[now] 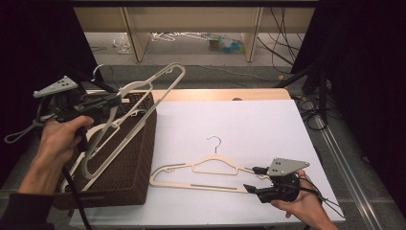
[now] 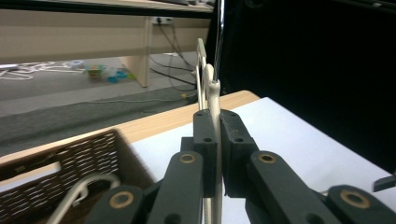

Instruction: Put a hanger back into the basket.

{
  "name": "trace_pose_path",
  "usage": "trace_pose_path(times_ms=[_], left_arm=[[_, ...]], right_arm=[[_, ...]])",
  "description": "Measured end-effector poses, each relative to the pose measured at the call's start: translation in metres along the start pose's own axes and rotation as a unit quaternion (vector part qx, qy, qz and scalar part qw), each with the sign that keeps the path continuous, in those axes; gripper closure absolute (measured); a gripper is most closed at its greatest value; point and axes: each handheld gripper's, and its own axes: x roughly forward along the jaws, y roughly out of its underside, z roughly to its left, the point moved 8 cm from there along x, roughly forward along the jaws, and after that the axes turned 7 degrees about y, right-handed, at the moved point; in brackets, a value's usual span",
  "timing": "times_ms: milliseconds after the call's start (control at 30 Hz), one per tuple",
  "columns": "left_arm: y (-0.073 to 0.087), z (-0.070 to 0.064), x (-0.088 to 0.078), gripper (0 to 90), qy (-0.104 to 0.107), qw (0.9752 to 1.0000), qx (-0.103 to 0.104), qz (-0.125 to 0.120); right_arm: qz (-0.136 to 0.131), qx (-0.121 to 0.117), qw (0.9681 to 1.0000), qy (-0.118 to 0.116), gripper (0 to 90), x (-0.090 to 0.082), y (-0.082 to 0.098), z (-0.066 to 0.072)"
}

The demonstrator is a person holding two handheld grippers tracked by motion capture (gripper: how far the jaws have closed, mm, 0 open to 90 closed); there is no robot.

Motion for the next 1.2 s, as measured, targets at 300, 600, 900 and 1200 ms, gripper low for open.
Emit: trace_pose_path(times_ms=[300,600,900,1200], left_arm=[[0.018,0.032,-0.033,85.9,-0.030,0.9994,0.016,0.006],[0.037,0.059,-0.045,85.9,-0.050,0.9984,0.022,0.014],[0.056,0.072,-0.048,85.9,-0.053,0.9972,0.037,0.037],[0.078,0.084,-0.049,85.9,-0.060,0.9964,0.024,0.055]], right_arm=[[0.004,-0.004,1.0000,-0.001,36.3,0.002,0.001,0.001],[0.006,-0.004,1.0000,-0.003,36.2,0.003,0.002,0.001],[0.006,-0.005,1.0000,-0.005,36.1,0.003,0.002,0.002],[0.008,-0.005,0.9999,-0.007,35.9,0.004,0.003,0.003]])
